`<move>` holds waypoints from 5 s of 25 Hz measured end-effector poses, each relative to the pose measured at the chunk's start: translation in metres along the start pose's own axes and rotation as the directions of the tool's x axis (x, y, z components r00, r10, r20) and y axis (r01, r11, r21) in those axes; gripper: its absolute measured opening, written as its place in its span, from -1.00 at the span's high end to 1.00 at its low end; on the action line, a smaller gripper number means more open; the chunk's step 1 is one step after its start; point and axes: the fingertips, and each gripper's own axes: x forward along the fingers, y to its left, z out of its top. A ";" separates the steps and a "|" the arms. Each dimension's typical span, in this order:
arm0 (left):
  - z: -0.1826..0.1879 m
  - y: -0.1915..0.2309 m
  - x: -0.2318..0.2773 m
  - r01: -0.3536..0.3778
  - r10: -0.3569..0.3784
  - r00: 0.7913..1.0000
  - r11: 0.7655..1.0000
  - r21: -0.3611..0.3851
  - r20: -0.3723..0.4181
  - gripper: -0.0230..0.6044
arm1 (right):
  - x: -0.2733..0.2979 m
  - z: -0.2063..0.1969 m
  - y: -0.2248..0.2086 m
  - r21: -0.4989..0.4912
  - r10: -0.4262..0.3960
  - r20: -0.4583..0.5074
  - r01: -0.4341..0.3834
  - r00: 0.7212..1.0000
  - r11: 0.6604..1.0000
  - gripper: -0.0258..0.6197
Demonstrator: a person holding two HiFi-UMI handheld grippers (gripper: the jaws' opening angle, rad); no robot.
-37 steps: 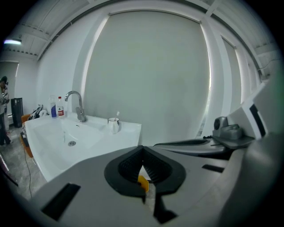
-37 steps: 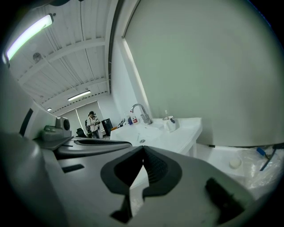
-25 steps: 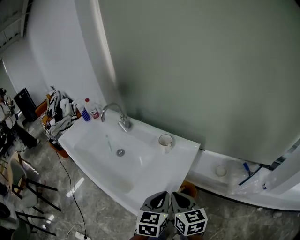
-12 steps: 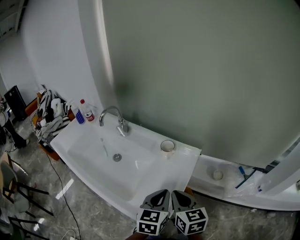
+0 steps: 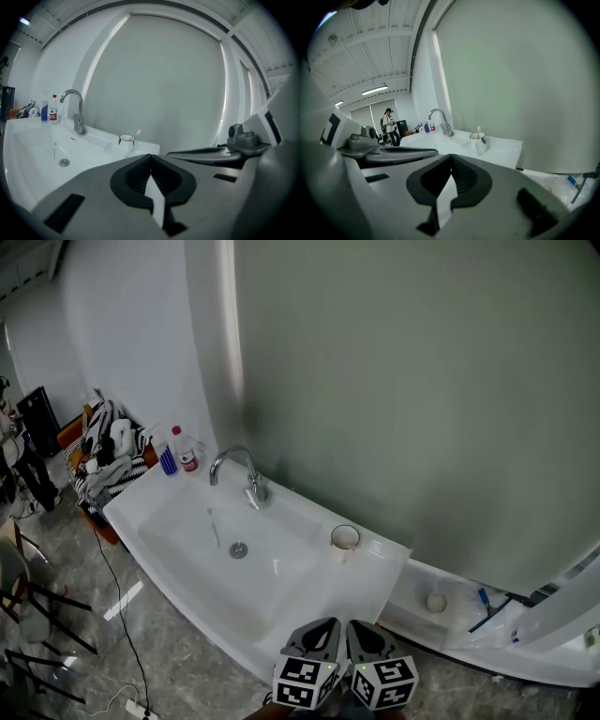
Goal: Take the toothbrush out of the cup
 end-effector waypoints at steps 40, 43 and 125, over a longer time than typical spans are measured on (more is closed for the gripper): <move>0.051 0.020 0.132 -0.283 0.282 0.959 0.955 0.082 0.026 0.73 | 0.074 0.049 -0.109 -0.030 0.237 0.010 -0.236 0.972 0.971 0.89; 0.050 0.024 0.142 -0.296 0.295 0.955 0.952 0.082 0.024 0.70 | 0.081 0.049 -0.115 -0.033 0.245 0.008 -0.245 0.969 0.969 0.89; 0.080 0.072 0.150 -0.474 0.468 0.873 0.880 0.013 0.139 0.83 | 0.115 0.056 -0.126 -0.076 0.329 -0.028 -0.330 0.944 0.941 0.89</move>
